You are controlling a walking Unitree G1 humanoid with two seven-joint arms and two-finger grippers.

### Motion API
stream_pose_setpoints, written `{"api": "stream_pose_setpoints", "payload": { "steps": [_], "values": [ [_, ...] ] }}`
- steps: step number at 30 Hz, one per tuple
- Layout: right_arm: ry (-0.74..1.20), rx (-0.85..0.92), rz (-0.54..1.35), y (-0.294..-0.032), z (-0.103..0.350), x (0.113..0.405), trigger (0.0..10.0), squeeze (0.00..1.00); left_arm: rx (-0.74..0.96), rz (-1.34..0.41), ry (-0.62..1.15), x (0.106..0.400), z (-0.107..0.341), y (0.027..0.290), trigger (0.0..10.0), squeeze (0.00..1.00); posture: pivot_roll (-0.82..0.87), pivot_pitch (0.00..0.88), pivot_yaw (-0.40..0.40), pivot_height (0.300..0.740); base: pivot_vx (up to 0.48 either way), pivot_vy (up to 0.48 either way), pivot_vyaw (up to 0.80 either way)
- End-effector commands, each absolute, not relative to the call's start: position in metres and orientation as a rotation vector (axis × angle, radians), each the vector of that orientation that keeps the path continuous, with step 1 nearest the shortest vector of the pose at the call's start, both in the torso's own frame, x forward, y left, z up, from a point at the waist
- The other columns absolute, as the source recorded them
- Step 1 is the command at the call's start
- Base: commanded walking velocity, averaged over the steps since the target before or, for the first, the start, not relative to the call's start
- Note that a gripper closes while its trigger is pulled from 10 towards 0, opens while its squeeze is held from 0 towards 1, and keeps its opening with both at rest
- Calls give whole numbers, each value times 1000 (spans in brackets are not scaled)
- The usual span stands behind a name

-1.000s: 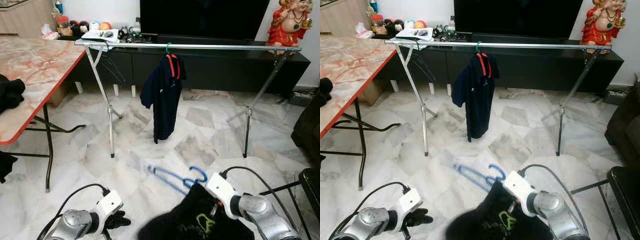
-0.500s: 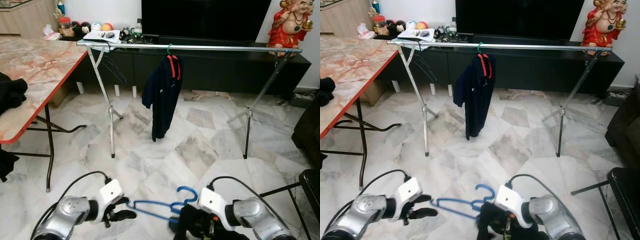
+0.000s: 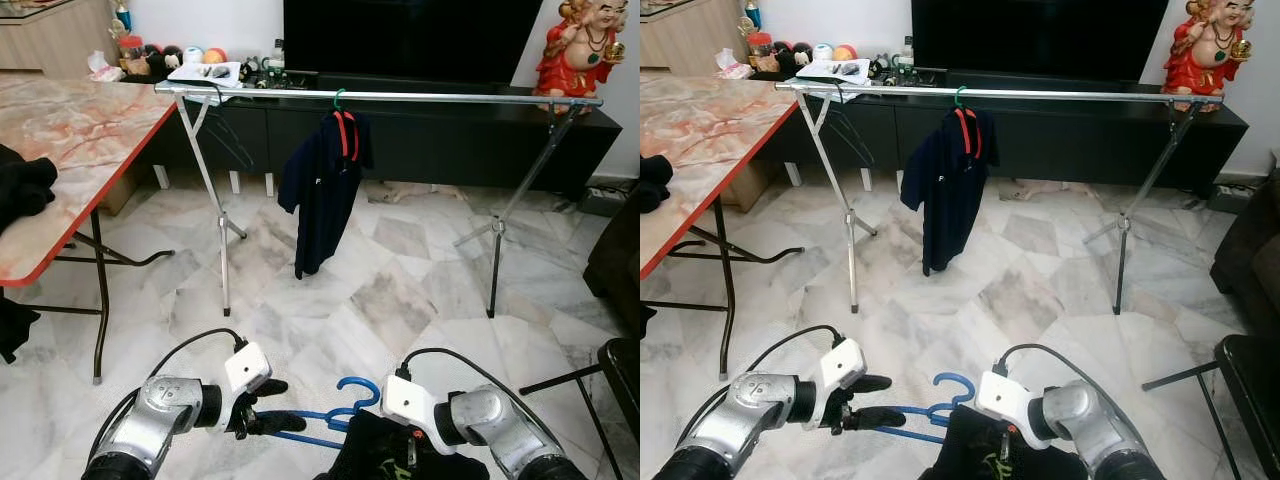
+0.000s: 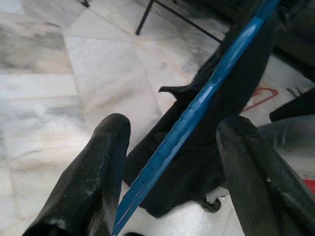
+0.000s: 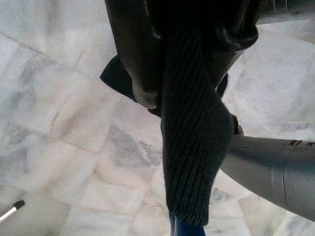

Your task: Hang hanger

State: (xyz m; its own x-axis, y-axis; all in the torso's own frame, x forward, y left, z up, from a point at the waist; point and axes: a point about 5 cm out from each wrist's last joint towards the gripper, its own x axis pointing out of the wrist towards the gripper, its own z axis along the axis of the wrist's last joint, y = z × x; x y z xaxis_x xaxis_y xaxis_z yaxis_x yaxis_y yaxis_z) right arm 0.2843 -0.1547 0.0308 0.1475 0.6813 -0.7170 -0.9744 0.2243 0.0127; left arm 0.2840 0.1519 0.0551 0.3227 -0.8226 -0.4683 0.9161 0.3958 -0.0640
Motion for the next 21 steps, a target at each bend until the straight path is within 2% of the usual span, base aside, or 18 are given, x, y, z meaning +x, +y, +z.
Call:
{"api": "stream_pose_setpoints", "payload": {
  "steps": [1, 15, 21],
  "values": [
    [643, -541, 1288, -152, 39, 291, 10000, 0, 239, -1191, 450, 286, 63, 145, 10000, 0, 62, 41, -39, 740, 0, 0, 0],
    [650, -576, 1358, -145, 39, 291, 10000, 0, 239, -1241, 456, 289, 67, 134, 10000, 0, 66, 19, -29, 740, 0, 0, 0],
    [623, -600, 1371, -135, 47, 300, 10000, 0, 245, -1271, 460, 289, 68, 128, 10000, 0, 75, 20, -34, 740, 0, 0, 0]
  ]
}}
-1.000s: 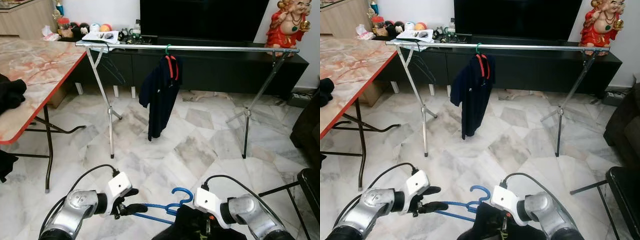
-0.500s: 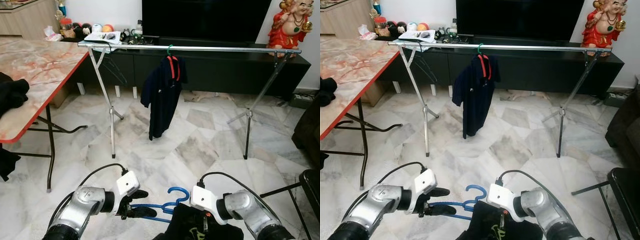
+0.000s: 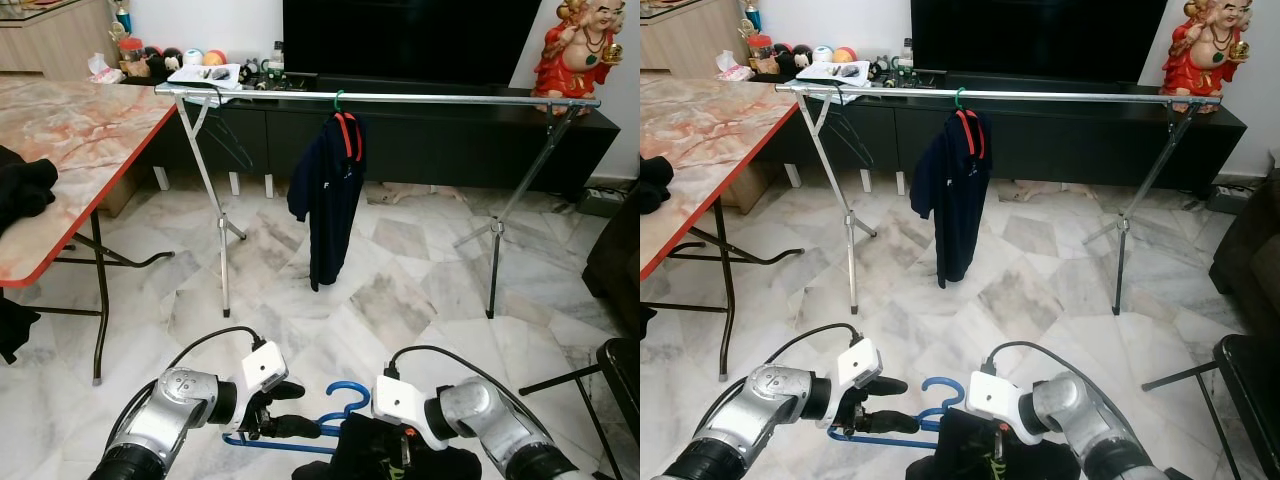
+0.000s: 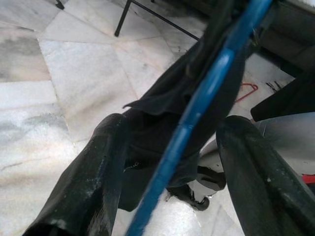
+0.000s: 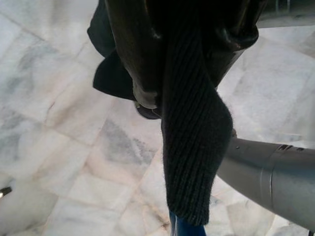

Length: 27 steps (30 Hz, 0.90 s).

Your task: Hang hanger

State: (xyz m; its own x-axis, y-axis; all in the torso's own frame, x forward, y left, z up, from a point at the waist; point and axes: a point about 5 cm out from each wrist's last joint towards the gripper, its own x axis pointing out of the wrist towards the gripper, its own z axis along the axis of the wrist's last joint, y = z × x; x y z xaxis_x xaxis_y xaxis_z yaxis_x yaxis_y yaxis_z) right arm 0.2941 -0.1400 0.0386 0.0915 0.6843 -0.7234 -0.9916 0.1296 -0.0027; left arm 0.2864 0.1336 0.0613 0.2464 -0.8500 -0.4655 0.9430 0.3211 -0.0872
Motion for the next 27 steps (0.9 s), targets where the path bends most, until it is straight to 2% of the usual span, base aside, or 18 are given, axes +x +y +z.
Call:
{"api": "stream_pose_setpoints", "payload": {
  "steps": [1, 27],
  "values": [
    [623, -600, 1371, -135, 47, 300, 10000, 0, 245, -1271, 460, 289, 68, 128, 10000, 0, 75, 20, -34, 740, 0, 0, 0],
    [590, -621, 1446, -131, 68, 314, 10000, 0, 265, -1283, 476, 295, 64, 119, 10000, 0, 70, 44, -31, 740, 0, 0, 0]
  ]
}}
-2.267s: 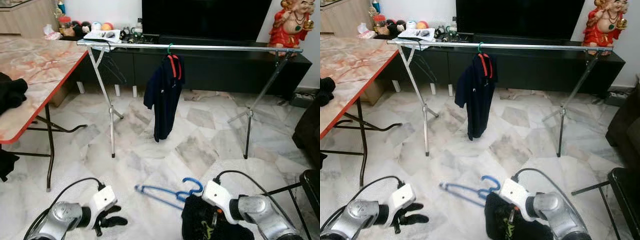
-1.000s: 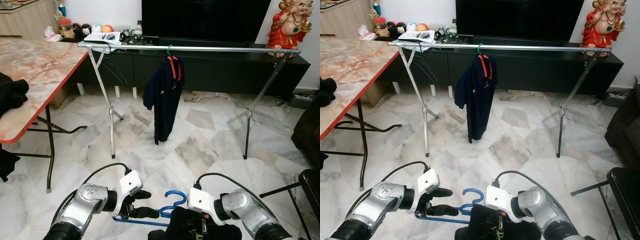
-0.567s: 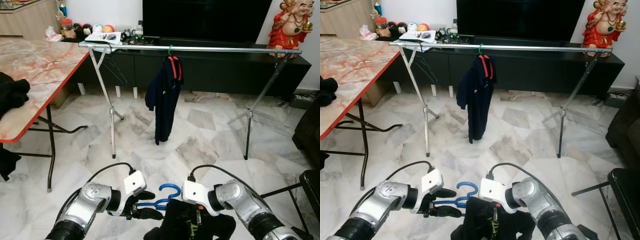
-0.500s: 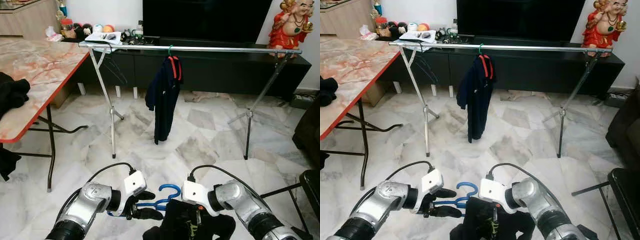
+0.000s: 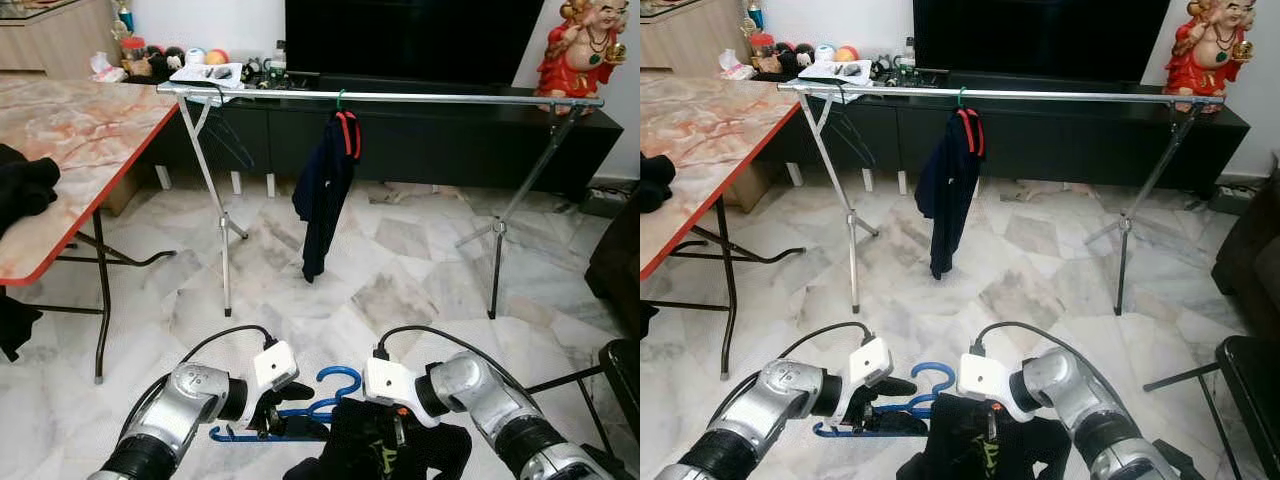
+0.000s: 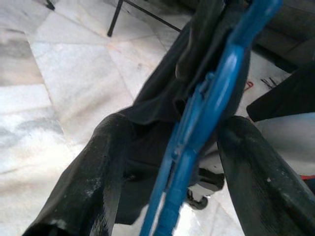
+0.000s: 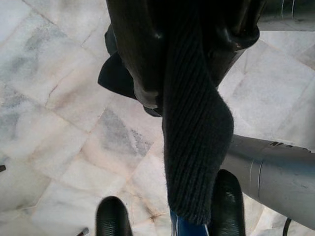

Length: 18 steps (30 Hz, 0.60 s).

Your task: Hang hanger

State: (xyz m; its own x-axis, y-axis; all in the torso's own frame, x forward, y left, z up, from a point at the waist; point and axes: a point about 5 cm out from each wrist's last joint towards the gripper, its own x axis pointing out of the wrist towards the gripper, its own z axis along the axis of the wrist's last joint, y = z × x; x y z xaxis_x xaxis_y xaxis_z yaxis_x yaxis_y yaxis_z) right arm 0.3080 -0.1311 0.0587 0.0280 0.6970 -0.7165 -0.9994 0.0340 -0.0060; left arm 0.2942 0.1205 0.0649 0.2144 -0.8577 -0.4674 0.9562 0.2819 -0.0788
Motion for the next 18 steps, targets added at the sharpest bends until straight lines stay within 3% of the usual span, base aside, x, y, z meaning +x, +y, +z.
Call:
{"api": "stream_pose_setpoints", "payload": {
  "steps": [1, 12, 18],
  "values": [
    [589, -624, 1448, -131, 68, 314, 10000, 0, 266, -1283, 476, 295, 64, 119, 10000, 0, 70, 44, -31, 740, 0, 0, 0],
    [575, -629, 1454, -130, 75, 319, 10000, 0, 280, -1284, 482, 296, 63, 120, 8392, 0, 70, 49, -29, 740, 0, 0, 0],
    [569, -624, 1463, -129, 77, 320, 10000, 0, 281, -1288, 479, 297, 62, 117, 8314, 0, 67, 50, -30, 740, 0, 0, 0]
  ]
}}
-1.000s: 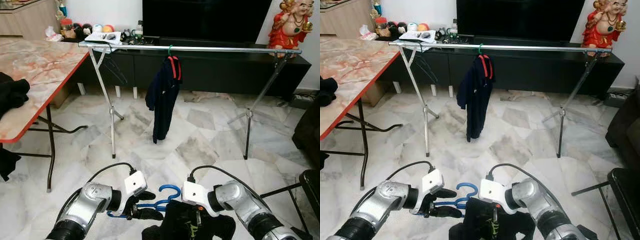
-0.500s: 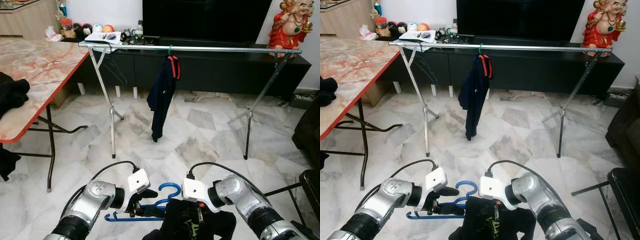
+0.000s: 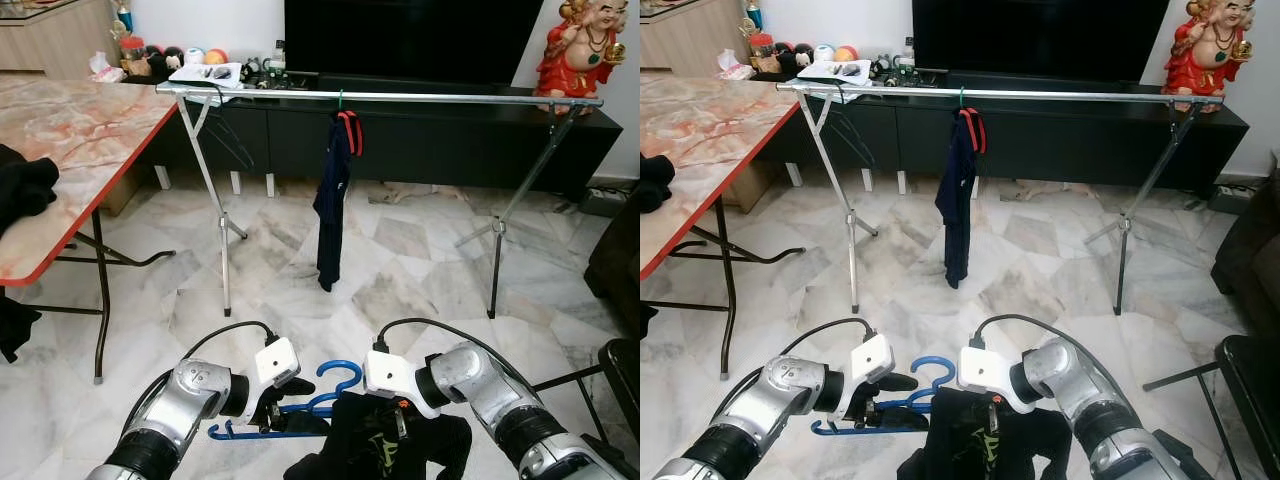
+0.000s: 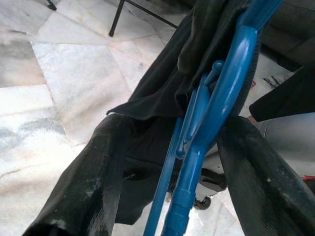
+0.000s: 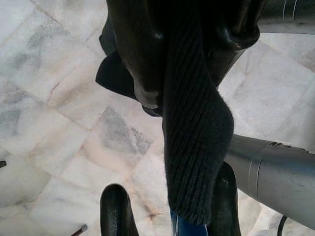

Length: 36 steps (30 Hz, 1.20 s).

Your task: Hang hanger

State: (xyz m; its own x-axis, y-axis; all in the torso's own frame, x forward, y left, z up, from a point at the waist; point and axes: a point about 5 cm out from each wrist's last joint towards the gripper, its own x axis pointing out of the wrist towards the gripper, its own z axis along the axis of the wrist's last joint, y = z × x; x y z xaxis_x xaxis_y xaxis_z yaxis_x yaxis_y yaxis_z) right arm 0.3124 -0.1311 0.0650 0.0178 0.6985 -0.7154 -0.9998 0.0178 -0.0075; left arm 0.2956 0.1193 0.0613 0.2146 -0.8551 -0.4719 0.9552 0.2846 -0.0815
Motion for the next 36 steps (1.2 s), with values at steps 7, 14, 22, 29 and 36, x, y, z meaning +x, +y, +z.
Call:
{"api": "stream_pose_setpoints", "payload": {
  "steps": [7, 14, 22, 29, 36],
  "values": [
    [566, -618, 1473, -127, 79, 321, 10000, 0, 279, -1290, 473, 297, 62, 114, 3098, 0, 67, 51, -27, 740, 0, 0, 0],
    [564, -614, 1474, -127, 80, 321, 10000, 0, 275, -1283, 468, 298, 62, 113, 0, 0, 64, 53, -28, 740, 0, 0, 0],
    [561, -612, 1472, -126, 80, 321, 10000, 0, 275, -1284, 468, 298, 62, 112, 0, 0, 64, 55, -29, 740, 0, 0, 0],
    [564, -612, 1463, -125, 79, 322, 10000, 0, 270, -1282, 470, 297, 60, 112, 0, 0, 64, 55, -29, 740, 0, 0, 0],
    [571, -614, 1459, -127, 79, 322, 10000, 0, 263, -1282, 467, 298, 60, 111, 0, 0, 63, 54, -30, 740, 0, 0, 0]
  ]
}}
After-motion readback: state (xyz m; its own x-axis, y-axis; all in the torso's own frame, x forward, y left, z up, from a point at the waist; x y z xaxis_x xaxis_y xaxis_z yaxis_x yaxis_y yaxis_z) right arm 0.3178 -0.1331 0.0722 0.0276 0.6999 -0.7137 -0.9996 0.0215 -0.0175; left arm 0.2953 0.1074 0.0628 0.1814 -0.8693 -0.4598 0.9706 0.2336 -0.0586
